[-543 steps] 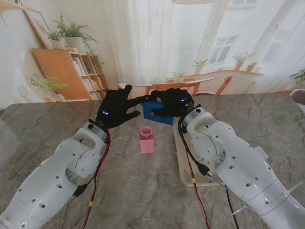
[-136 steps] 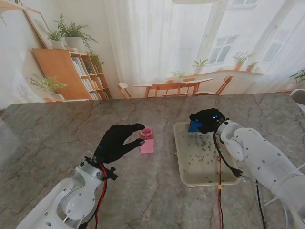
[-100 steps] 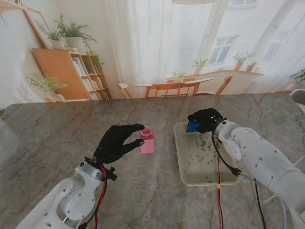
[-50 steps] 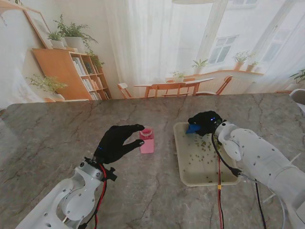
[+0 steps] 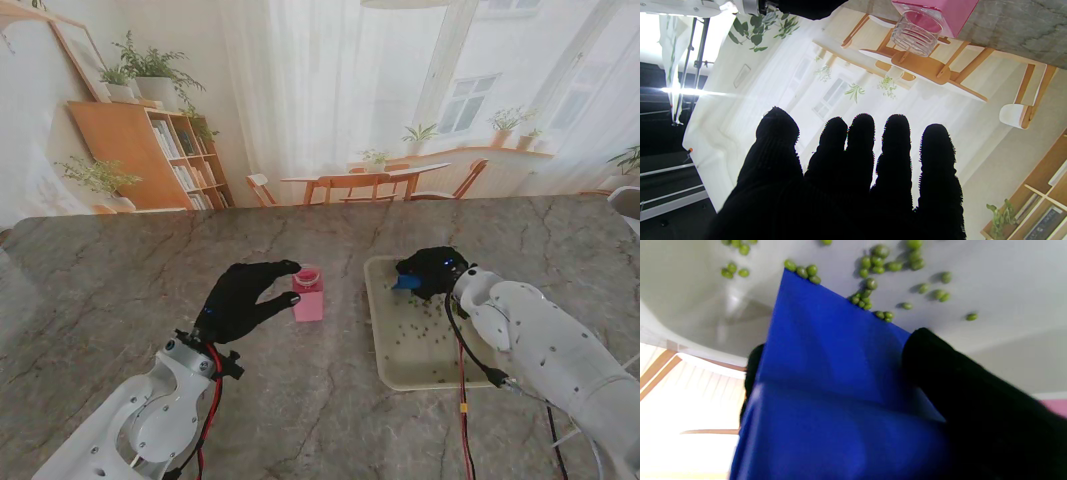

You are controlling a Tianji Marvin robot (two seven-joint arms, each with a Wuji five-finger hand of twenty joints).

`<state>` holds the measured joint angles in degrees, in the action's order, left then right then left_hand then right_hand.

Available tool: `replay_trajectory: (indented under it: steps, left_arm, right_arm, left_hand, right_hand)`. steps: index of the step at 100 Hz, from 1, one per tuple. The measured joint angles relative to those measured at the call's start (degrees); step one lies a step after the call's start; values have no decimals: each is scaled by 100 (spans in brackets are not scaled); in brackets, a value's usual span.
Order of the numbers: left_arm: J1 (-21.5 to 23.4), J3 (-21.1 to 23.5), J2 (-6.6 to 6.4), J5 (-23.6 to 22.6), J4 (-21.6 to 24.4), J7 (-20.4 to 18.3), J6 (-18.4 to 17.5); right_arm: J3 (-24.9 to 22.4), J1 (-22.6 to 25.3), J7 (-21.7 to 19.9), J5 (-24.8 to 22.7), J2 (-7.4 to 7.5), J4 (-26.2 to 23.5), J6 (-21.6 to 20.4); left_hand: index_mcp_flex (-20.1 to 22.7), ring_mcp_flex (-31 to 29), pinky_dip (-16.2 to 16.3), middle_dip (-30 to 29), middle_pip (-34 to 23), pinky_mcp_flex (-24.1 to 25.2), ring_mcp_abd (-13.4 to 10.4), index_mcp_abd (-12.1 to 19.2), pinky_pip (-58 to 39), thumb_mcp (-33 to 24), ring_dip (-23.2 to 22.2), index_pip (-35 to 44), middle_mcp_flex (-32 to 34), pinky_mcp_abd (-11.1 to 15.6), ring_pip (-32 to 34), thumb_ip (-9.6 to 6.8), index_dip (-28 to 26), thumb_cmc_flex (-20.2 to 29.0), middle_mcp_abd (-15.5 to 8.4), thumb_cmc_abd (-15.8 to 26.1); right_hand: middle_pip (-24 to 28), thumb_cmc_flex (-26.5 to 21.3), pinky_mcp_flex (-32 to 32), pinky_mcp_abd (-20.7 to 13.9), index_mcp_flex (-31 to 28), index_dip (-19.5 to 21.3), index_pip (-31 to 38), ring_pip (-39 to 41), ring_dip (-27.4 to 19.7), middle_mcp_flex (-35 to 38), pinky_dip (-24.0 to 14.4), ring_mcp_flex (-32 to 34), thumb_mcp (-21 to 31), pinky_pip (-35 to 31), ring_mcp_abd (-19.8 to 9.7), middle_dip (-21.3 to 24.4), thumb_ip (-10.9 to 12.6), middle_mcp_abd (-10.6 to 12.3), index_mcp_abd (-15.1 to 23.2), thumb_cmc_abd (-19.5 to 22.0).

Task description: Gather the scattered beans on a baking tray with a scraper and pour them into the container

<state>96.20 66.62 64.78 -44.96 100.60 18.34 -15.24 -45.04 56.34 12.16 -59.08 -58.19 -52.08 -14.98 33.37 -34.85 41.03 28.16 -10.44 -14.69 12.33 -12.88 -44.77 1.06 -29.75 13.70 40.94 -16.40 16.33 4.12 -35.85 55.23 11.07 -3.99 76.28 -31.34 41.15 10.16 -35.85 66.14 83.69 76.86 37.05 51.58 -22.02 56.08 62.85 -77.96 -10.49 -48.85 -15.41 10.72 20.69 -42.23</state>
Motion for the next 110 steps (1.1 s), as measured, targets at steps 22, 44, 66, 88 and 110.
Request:
replay_trajectory:
  steps: [22, 44, 66, 88, 110]
  left_arm:
    - [48, 82, 5, 3, 11, 16, -8]
    - [123, 197, 8, 18, 35, 37, -9]
    - [187, 270, 11, 20, 57, 99, -3]
    - [240, 332, 15, 14, 86, 131, 21]
    - [280, 378, 17, 23, 115, 134, 81]
  right_arm:
    - [-843, 704, -581, -351, 83, -798, -50]
    - [-1508, 1329, -1101, -642, 121, -1525, -161]
    - [-1948, 1805, -1436, -723, 132, -2035, -252]
    - [-2365, 2302, -1871, -764, 135, -2598, -297]
    - [-2701, 2700, -2282, -762, 135, -3053, -386]
  left_hand:
    - [0, 0, 0, 0, 0, 0, 0, 1, 0, 0, -4, 0, 0, 0, 23, 0, 0, 0, 0, 0]
    - [0, 0, 0, 0, 1, 0, 0, 1, 0, 0, -6, 0, 0, 0, 24, 0, 0, 0, 0, 0]
    - [0, 0, 0, 0, 3, 0, 0, 1, 0, 0, -6, 0, 0, 0, 25, 0, 0, 0, 0, 0]
    - [0, 0, 0, 0, 5, 0, 0, 2, 0, 0, -6, 0, 0, 0, 27, 0, 0, 0, 0, 0]
    - [0, 0, 0, 0, 5, 0, 0, 2, 0, 0, -7, 0, 0, 0, 33, 0, 0, 0, 0, 0]
  right_hand:
    - [0, 104, 71, -57, -10, 1, 78, 59, 67, 161, 0, 14, 118, -80, -20, 0, 2, 35, 10, -219]
    - [-5, 154, 80, -75, -68, 1, 95, 64, 101, 231, 16, 105, 297, -88, -27, -12, 5, 72, 18, -298]
    - [-70, 165, 82, -113, -77, 1, 107, 70, 152, 240, 17, 110, 346, -88, -30, -84, 5, 86, 20, -367]
    - [-135, 168, 83, -124, -102, 2, 118, 82, 155, 300, 17, 113, 350, -88, -32, -154, 5, 109, 22, -427]
    - [-211, 169, 123, -176, -120, 2, 119, 72, 163, 305, 16, 114, 351, -88, -56, -223, 5, 119, 22, -430]
